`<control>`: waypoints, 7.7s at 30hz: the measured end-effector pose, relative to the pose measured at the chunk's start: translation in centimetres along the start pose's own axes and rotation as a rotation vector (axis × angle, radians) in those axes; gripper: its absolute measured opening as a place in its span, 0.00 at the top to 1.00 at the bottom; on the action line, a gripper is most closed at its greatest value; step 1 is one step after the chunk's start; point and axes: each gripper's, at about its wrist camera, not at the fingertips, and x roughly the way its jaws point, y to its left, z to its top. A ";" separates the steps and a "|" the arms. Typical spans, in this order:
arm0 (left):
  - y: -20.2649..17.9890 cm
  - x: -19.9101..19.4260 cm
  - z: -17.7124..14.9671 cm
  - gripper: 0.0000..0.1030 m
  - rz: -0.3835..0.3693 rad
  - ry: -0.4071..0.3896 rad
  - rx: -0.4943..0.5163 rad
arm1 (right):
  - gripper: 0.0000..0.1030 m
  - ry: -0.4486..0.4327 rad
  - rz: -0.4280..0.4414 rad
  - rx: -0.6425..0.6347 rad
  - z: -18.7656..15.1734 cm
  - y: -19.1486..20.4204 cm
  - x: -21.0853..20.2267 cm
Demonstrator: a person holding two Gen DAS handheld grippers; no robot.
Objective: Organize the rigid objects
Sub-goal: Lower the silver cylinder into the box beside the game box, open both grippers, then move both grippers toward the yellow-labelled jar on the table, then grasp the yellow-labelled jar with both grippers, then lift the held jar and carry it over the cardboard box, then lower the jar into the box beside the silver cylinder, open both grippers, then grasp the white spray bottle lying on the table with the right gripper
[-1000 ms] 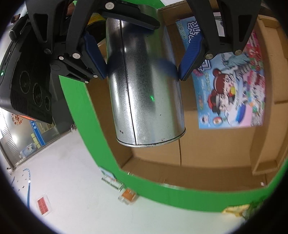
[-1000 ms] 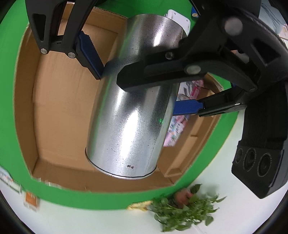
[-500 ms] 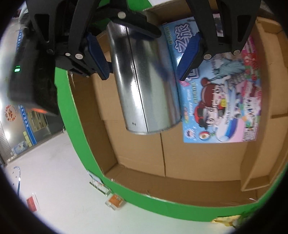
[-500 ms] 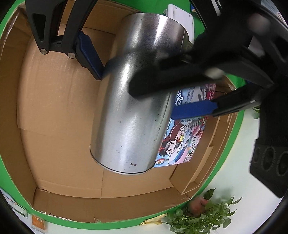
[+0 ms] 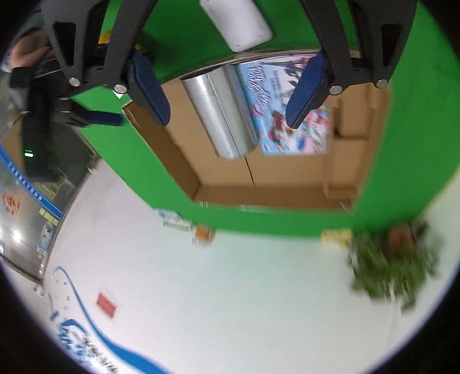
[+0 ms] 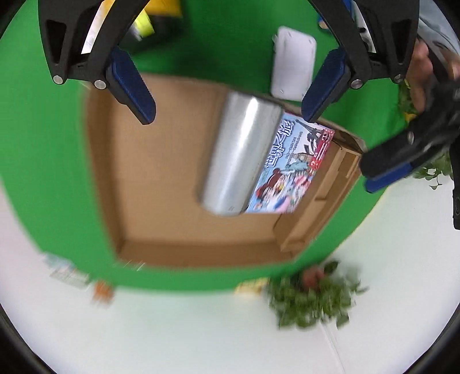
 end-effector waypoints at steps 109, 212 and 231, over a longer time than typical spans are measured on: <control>-10.6 6.5 -13.4 0.18 -0.515 0.643 -0.246 | 0.18 0.199 0.239 0.265 -19.2 -1.3 -0.3; -3.0 10.8 1.8 0.18 -0.248 0.366 -0.186 | 0.05 0.263 0.257 0.192 2.2 -7.6 12.2; -7.9 -0.5 -1.6 0.16 -0.046 -0.034 0.064 | 0.01 -0.150 0.017 0.133 -7.2 -8.8 -5.2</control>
